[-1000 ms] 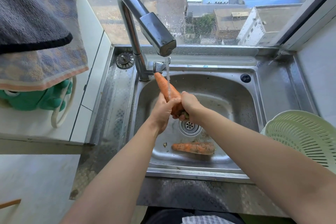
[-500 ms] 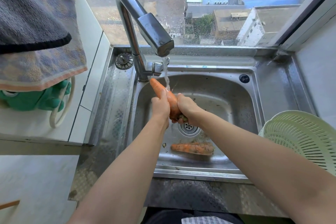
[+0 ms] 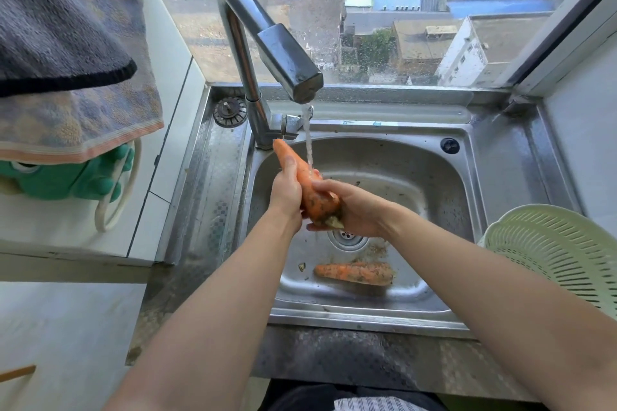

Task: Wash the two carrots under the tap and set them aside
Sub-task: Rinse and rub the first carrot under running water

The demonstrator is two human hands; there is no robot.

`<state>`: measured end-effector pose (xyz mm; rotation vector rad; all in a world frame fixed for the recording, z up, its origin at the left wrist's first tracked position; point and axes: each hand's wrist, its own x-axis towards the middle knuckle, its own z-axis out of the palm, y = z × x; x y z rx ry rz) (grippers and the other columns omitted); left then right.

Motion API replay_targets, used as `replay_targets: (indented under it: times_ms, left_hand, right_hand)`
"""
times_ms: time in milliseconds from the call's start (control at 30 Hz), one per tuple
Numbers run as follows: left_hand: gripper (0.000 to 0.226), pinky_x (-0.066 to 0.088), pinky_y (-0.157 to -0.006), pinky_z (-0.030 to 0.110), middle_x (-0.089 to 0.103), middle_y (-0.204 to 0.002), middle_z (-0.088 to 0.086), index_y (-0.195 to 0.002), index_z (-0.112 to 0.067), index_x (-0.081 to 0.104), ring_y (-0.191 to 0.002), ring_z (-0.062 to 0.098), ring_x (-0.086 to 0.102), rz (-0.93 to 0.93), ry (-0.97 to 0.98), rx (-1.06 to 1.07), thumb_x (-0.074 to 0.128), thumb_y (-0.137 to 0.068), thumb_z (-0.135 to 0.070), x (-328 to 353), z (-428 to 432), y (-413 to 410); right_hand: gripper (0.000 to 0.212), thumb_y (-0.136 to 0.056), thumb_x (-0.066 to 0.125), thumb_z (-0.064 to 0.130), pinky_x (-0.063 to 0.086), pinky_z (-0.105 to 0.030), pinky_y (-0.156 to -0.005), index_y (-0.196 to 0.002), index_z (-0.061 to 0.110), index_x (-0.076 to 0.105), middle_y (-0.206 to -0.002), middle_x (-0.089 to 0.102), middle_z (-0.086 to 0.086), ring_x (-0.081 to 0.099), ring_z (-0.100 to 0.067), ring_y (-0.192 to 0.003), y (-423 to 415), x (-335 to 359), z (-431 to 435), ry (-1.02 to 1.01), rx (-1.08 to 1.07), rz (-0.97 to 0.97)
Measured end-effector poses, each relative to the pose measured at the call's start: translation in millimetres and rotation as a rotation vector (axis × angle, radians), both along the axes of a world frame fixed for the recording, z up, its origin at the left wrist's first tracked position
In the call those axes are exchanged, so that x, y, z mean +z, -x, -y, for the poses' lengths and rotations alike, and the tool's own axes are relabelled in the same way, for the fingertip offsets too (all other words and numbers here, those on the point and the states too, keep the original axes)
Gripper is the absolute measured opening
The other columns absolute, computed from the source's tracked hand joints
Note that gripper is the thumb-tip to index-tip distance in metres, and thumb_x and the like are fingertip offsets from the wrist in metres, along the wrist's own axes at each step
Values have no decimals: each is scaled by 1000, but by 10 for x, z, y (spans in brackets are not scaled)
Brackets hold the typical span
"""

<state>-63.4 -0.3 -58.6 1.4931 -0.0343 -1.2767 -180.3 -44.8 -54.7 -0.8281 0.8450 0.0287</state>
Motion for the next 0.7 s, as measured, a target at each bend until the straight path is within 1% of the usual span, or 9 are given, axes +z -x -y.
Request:
replay_targets:
  times_ms: [67,133,233,300,400,467,567,600,700]
  left_hand:
    - [50,52,-89,35,66,-105,8,-107,-11,56,-99,20,65,107,-18,-41,35,-99,-56,27,16,53]
    - [57,50,-89,34,63,-115,10,-122,-6,54,-111,23,62,130,-19,-6,35,-100,-54,26,30,72]
    - [56,51,-87,36,63,-115,15,-128,-3,52,-97,22,64,99,-6,24,32,-103,-48,33,59,-28]
    - [61,50,-83,36,60,-110,12,-136,-3,47,-90,18,62,57,-13,9,30,-102,-50,57,72,-74]
    - [61,48,-74,31,58,-117,9,-136,-6,47,-98,19,57,89,-47,-58,28,-102,-53,67,60,-45]
    - [59,48,-81,34,58,-122,8,-135,-7,47,-101,20,57,81,-45,-54,28,-102,-51,59,67,-63]
    - [60,48,-96,38,59,-129,10,-140,-7,45,-108,23,60,41,-32,-29,27,-103,-50,65,86,-133]
    - [60,48,-97,38,59,-131,12,-141,-7,43,-112,24,60,45,-35,-36,26,-103,-50,63,88,-133]
    - [58,45,-84,33,57,-124,6,-142,-8,42,-105,18,56,114,-64,-96,26,-104,-49,37,69,-81]
  right_hand:
    - [58,-91,56,56,56,-41,-83,-119,5,64,-107,70,-17,67,-29,-93,-85,-35,-8,180,-34,-141]
    - [64,-90,54,61,59,-39,-75,-115,3,66,-102,72,-19,70,-28,-84,-149,-33,-13,218,-75,-172]
    - [49,-100,49,38,55,-31,-67,-129,-2,55,-104,67,-18,66,-24,-83,-97,15,26,67,-53,8]
    - [42,-100,49,29,54,-27,-65,-128,-2,53,-101,64,-16,64,-20,-81,-78,37,37,18,-35,79]
    - [45,-97,54,43,51,-26,-56,-106,0,63,-87,65,-16,62,-20,-67,-181,95,6,141,-66,-17]
    - [43,-99,52,40,53,-27,-60,-112,0,61,-92,66,-17,63,-21,-70,-164,86,35,109,-67,0]
    - [49,-98,51,25,50,-32,-77,-134,-9,47,-111,59,-21,59,-25,-91,-52,58,91,-8,-19,152]
    - [48,-98,52,24,49,-32,-76,-132,-10,48,-109,59,-21,57,-25,-90,-58,46,97,7,-11,138]
    - [43,-97,57,33,45,-33,-66,-117,-5,58,-98,61,-21,56,-25,-77,-177,51,46,121,-77,-8]
